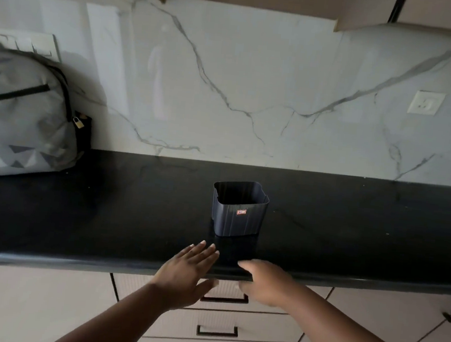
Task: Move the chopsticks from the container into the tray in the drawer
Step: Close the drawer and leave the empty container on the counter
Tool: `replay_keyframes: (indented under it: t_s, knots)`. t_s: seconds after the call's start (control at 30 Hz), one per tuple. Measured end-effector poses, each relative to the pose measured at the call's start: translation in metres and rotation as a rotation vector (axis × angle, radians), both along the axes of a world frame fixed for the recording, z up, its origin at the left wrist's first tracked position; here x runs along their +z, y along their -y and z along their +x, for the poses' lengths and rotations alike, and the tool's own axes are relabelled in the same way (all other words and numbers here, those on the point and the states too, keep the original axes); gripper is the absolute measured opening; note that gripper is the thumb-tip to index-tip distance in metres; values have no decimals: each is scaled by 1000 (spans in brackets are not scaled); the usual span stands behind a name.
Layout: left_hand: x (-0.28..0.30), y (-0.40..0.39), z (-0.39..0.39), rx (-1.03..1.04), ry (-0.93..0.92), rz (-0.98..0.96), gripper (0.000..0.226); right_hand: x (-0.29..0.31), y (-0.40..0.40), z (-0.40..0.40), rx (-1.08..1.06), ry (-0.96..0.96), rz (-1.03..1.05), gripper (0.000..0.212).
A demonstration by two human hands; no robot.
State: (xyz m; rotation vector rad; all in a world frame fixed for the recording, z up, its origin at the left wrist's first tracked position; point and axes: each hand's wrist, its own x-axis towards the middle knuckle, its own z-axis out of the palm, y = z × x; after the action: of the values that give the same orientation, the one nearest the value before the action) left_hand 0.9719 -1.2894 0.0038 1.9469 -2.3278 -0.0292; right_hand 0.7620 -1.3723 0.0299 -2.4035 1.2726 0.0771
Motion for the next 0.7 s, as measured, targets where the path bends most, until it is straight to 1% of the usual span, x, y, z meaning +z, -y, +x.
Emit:
replay_keyframes:
  t_s: [0.1,0.17,0.23,0.27,0.3,0.33,0.4,0.43,0.47,0.5,0.53,0.6,0.7]
  knots:
    - [24,16,2,38,-38,-88,72,25,15,0,-19,96,-58,63]
    - [38,24,3,76,-76,-110,73,38,25,-3,-31,150,-98,64]
    - [49,31,4,115,-161,-119,75,45,35,-5,-70,221,-106,68]
    - [54,35,2,148,-249,-127,76,48,39,-5,-104,282,-83,70]
    - [60,39,-1,198,-394,-128,75,51,43,-4,-149,372,-31,73]
    - [65,44,-5,258,-615,-115,71,54,47,-3,-200,492,45,75]
    - [79,57,-12,406,-1189,-11,58,63,56,1,-299,751,220,81]
    - [84,66,-13,475,-1427,90,62,68,61,1,-340,845,298,85]
    - [85,75,-12,528,-1593,183,71,71,66,1,-377,921,365,88]
    - [85,84,-9,565,-1681,227,79,73,72,0,-414,987,421,88]
    - [82,92,-6,588,-1717,221,84,74,79,-1,-449,1040,461,84]
    - [77,108,-3,643,-1708,141,85,73,93,-3,-493,1088,499,74]
    - [72,126,-3,690,-1637,72,83,68,115,-4,-490,1066,495,73]
